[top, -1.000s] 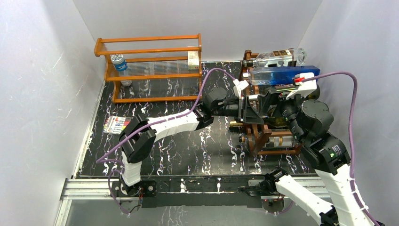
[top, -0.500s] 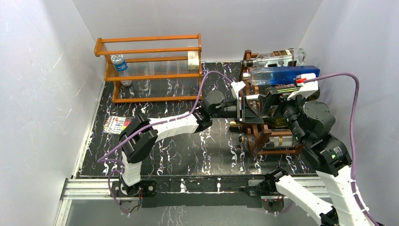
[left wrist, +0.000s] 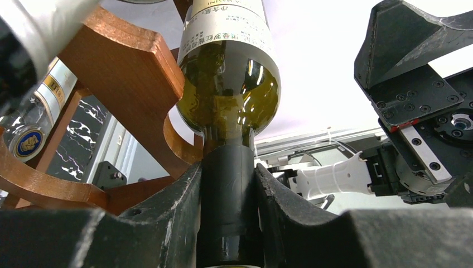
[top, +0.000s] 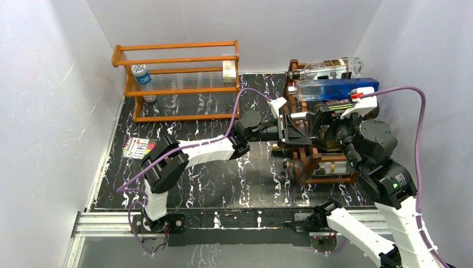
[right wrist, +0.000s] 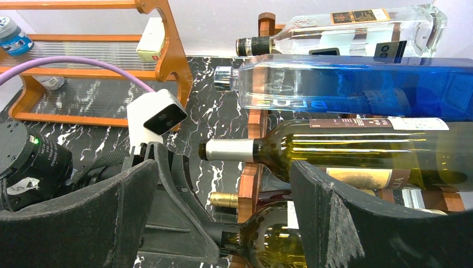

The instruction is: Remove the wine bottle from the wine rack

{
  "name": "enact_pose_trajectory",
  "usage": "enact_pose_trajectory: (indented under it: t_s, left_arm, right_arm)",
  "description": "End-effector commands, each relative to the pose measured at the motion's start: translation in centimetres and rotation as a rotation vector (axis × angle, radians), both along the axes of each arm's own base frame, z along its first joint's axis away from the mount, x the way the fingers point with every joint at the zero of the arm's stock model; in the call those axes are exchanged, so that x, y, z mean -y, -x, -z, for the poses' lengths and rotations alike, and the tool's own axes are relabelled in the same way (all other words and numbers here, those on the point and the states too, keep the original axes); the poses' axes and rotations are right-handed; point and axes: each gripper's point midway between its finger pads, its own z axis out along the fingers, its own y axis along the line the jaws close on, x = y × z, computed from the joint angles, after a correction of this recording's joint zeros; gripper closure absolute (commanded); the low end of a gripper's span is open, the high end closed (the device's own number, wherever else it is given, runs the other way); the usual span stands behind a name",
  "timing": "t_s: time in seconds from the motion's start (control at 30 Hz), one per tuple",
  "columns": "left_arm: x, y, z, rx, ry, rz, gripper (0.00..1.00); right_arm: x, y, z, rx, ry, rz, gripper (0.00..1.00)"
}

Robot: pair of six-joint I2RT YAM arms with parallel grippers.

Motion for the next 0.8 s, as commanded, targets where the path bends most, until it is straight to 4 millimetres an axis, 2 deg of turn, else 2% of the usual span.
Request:
enact_pose_trajectory:
  t_s: [0.0,0.2,0.33,0.43,0.77]
  left_arm:
    - [-1.7,1.8,-8.0,0.103,0.240,0.031,1.00]
    - [-2.3,2.0,-9.1,0.083,0.273,0.032,1.00]
    - [-2.8,2.0,-9.9,0.067,0.287,0.016,1.00]
    - [-3.5,1.0,-10.3,0.031,0.292,-0.017,1.00]
    - [-5.3,0.0,-11.8,0.016,0.313,-0.052,1.00]
  right_arm:
    - [0.1,0.2,-2.7,0.082,-0.041,-0.007,0.02]
    - [-0.1,0.2,-2.9,0.085,-0.049,-0.012,0.02]
    - [-0.6,0.7,-5.0,0.115,-0.094,-0.045,0.02]
    - [-0.8,1.0,-6.4,0.133,-0.122,-0.059,0.02]
    - [-1.5,0.7,-6.3,0.115,-0.125,-0.082,0.02]
